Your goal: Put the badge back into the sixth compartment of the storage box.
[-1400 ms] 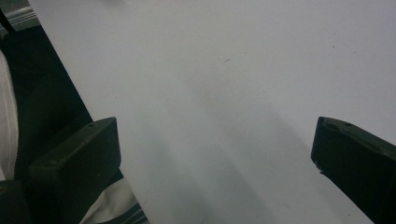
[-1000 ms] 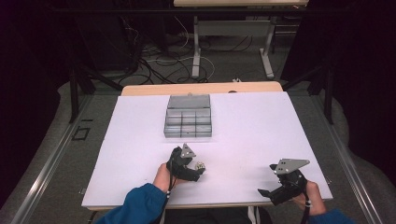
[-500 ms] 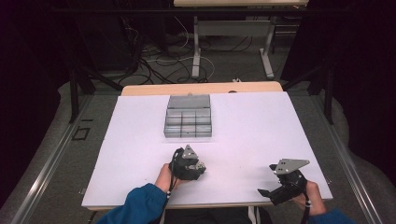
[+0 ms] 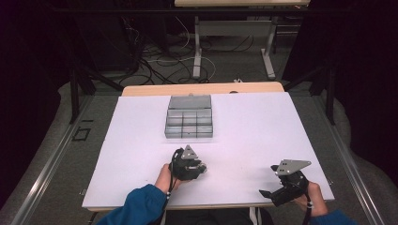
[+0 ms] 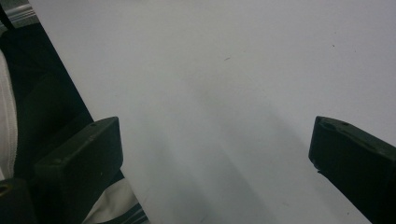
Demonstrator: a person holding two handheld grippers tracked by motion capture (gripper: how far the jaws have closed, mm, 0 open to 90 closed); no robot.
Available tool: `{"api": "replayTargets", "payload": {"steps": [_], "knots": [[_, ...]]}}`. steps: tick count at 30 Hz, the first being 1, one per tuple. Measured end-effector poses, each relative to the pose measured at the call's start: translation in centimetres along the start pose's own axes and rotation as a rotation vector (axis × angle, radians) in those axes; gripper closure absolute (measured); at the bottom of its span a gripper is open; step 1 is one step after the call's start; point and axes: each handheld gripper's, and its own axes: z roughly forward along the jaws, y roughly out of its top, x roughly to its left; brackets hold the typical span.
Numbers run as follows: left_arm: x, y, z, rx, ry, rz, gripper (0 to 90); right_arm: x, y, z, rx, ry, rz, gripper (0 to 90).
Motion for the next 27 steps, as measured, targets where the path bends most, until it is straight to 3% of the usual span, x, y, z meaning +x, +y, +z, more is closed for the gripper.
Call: {"api": "replayTargets", "payload": {"steps": [3,4,7,9,11,20,22,27], "knots": [[0.0,0.1,-0.1,0.013,-0.010,0.001,70.3,0.0,0.0,0.0,0.001,-0.001,-0.003,2.3],[-0.1,0.1,-0.1,-0.002,0.003,0.019,70.7,0.0,0.0,0.0,0.001,0.000,-0.004,2.3],[-0.3,0.1,-0.3,-0.005,-0.008,0.009,73.4,0.0,0.0,0.0,0.001,-0.001,-0.004,2.3],[-0.5,0.3,-0.4,-0.011,-0.008,0.033,75.4,0.0,0.0,0.0,0.001,-0.001,-0.005,2.3],[-0.6,0.2,-0.4,-0.022,-0.002,0.022,77.1,0.0,0.0,0.0,0.004,-0.004,-0.003,2.3],[-1.1,0.3,-0.5,-0.038,-0.004,0.047,81.5,0.0,0.0,0.0,0.010,-0.004,0.003,2.3],[-1.0,0.4,-0.7,-0.028,-0.008,0.073,82.1,0.0,0.0,0.1,0.007,-0.003,-0.005,2.4],[-1.3,0.5,-0.7,-0.039,-0.009,0.089,84.5,0.0,0.0,0.1,0.008,-0.003,-0.004,2.4]]}}
